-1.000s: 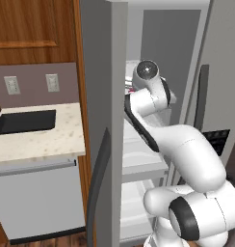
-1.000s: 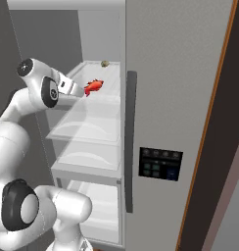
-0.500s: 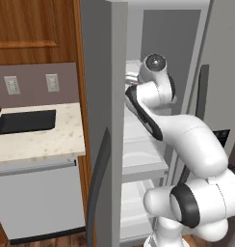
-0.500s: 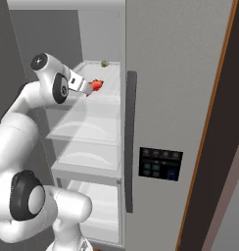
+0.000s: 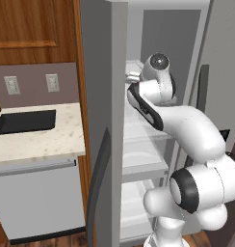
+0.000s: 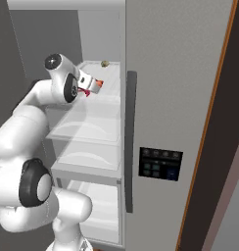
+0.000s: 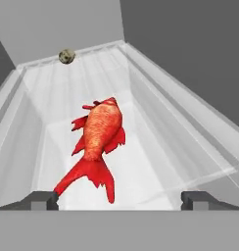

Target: Take the fish out of the fridge, briefly rinse it in the sink, and place it on the tray next to the sink.

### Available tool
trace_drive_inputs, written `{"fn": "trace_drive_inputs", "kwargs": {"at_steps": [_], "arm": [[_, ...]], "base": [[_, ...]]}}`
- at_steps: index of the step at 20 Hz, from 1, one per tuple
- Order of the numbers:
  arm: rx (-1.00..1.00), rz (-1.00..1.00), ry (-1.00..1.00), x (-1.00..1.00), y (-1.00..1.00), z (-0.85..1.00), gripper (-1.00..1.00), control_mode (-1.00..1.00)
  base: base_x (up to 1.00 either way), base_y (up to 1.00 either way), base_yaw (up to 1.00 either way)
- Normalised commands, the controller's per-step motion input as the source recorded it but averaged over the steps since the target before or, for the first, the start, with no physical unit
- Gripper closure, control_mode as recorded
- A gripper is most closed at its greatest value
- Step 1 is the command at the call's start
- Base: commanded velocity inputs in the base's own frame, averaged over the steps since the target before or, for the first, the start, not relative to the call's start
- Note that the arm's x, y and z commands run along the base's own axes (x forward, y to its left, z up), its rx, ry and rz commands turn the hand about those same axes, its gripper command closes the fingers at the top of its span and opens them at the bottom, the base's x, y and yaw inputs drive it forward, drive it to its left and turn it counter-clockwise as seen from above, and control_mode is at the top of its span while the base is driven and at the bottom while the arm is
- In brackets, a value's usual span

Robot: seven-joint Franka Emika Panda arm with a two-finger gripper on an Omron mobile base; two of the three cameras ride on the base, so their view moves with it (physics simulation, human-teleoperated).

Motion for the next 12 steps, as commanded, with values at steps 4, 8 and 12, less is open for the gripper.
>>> {"fn": "trace_drive_inputs", "kwargs": {"at_steps": [4, 8, 12], "arm": [[0.0, 0.0, 0.15, 0.93, 0.13, 0.0, -1.0, -1.0], [0.0, 0.0, 0.14, 0.82, 0.24, 0.0, -1.0, -1.0], [0.0, 0.0, 0.1, 0.25, 0.11, 0.0, -1.0, -1.0]], "base": [[0.0, 0.0, 0.0], [0.0, 0.0, 0.0], [0.0, 0.0, 0.0]]}}
